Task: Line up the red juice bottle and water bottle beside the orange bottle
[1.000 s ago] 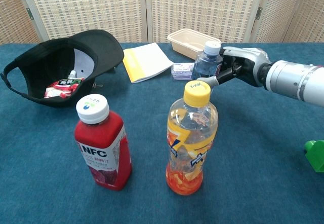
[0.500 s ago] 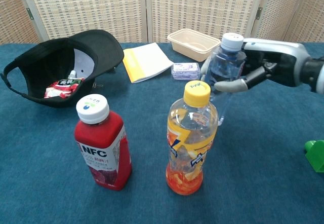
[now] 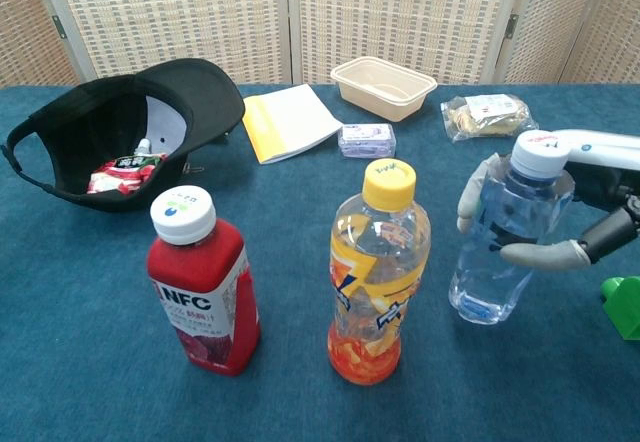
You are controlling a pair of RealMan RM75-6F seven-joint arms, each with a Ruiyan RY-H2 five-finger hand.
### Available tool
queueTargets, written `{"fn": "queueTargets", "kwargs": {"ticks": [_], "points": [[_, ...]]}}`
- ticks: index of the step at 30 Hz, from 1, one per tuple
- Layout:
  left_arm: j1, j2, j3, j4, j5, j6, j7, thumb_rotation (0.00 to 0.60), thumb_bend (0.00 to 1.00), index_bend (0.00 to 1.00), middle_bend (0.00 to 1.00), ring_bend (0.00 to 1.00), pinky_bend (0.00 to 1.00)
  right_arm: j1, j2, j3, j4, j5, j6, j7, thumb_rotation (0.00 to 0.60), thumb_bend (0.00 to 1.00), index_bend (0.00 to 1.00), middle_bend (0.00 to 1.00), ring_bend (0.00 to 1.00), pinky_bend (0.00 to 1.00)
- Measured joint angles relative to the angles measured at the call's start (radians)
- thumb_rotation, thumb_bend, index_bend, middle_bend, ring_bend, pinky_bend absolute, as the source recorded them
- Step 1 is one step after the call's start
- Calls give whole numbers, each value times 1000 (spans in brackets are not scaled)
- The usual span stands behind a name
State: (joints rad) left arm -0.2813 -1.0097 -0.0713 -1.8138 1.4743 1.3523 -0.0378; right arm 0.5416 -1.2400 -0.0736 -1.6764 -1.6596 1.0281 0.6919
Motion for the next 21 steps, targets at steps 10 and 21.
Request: {"fn": "queueTargets", "kwargs": {"ticks": [10,21], "points": [[1,-7,0,7,3,-4,-2,600,224,14,0,24,180,-34,-11,-46,29,-27,40,-12,600,389,581,434,313,336],[0,-10,-1,9,8,-12,-1,600,224,14,0,24,178,-35,-45,-70,64,-45,41,5,600,325,551,384,279,336]]}}
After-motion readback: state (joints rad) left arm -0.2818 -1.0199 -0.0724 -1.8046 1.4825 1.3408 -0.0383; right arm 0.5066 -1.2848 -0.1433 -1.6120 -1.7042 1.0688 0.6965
